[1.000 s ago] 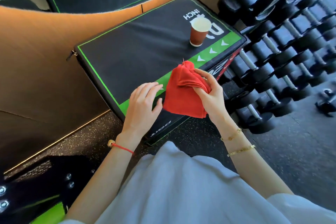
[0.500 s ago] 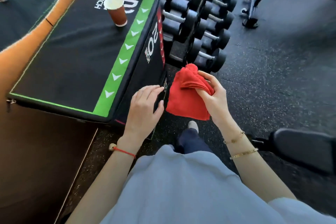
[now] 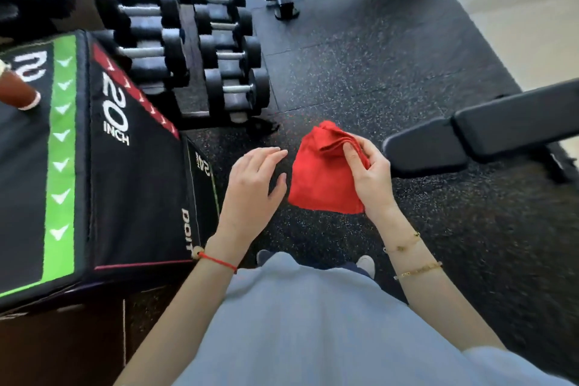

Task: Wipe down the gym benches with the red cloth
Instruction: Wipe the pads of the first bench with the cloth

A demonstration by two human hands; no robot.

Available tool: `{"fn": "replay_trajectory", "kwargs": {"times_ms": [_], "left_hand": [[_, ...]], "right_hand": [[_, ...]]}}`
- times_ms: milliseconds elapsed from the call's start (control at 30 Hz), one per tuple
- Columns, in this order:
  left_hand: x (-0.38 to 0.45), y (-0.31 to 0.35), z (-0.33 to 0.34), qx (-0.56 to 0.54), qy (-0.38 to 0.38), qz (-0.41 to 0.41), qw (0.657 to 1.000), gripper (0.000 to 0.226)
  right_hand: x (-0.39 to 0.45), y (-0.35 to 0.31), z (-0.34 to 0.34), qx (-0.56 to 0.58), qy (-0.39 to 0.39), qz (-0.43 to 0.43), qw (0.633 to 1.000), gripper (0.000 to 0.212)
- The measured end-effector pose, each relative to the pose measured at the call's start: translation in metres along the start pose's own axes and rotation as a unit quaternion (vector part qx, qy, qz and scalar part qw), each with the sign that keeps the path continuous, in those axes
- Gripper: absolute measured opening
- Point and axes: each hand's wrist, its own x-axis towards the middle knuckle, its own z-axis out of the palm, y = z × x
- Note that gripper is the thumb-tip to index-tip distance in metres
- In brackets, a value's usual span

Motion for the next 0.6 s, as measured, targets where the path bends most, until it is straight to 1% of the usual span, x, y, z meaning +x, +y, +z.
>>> {"fn": "replay_trajectory", "kwargs": {"times_ms": [100,300,467,600], "left_hand": [[0.01,0.036,0.028,-0.009,-0.02,0.031,0.999,0.038],[0.023,0.123,0.092,-0.031,-0.039,0.073,0.996,0.037],[0.028,0.192,0.151,-0.041,-0.058,0.088,0.994,0.038],[0.032,0.23,0.189,-0.038,-0.073,0.089,0.993,0.037]], "right_hand": [[-0.009,0.005,-0.051,0.001,0.033,0.002,0.999,0.028],[-0.026,0.017,-0.167,-0.001,0.085,0.017,0.996,0.029],[-0.032,0.036,-0.26,-0.011,0.108,0.032,0.994,0.029],[-0.028,0.051,-0.317,-0.013,0.125,0.043,0.991,0.028]]}}
